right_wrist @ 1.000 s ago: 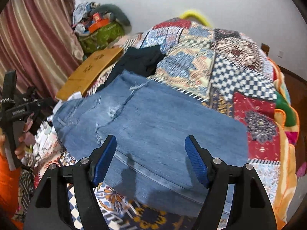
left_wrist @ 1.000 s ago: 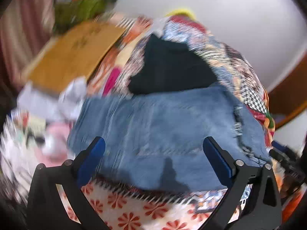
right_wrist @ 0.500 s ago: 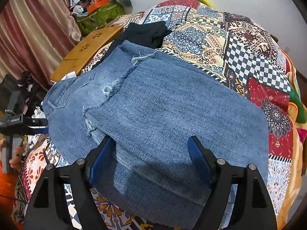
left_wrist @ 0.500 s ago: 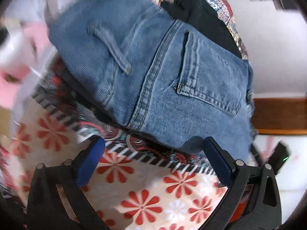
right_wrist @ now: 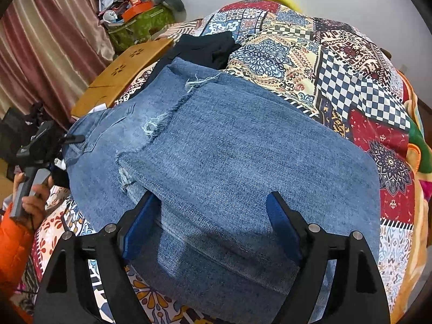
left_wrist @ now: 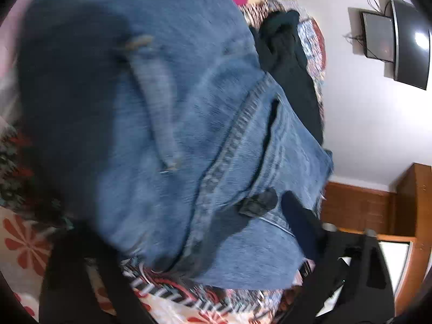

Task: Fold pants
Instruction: 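Grasp the jeans waistband with the left gripper and lift it up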

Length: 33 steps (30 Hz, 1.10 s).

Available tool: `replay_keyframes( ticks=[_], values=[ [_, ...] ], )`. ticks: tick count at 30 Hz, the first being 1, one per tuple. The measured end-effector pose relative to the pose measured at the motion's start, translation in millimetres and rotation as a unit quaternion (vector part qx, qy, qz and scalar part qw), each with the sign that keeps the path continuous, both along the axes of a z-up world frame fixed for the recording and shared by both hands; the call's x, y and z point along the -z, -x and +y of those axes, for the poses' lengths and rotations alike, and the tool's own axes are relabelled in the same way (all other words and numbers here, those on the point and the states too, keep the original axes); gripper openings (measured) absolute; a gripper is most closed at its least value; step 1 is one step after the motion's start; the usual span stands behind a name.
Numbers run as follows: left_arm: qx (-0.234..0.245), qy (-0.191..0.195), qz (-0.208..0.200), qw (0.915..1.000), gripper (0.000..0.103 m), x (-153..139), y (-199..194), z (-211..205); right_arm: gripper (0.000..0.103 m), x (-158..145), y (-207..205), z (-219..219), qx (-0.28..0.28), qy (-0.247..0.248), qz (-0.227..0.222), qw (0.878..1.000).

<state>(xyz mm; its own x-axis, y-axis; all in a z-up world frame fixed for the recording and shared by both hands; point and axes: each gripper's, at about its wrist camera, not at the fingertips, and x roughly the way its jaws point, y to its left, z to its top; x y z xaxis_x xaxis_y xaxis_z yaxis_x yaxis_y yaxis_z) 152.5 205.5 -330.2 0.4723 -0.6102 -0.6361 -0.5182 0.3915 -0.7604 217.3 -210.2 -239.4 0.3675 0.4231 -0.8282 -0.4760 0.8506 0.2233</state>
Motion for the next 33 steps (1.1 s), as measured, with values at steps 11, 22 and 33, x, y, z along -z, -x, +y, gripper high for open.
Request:
replay_keyframes(
  ticks=[11,22,33],
  values=[
    [0.03,-0.265,-0.064,0.9616,0.022,-72,-5,-22,0.08,0,2,-1,0.005,-0.007,0.0,1.0],
    [0.058,-0.459,-0.238,0.8542,0.02,-226,-10,-102,0.08,-13,17,-58,0.062,-0.019,0.016,0.998],
    [0.145,-0.422,-0.354,0.8217,0.02,-307,-48,-230,0.08,22,34,-133,0.13,-0.036,0.048,0.99]
  ],
)
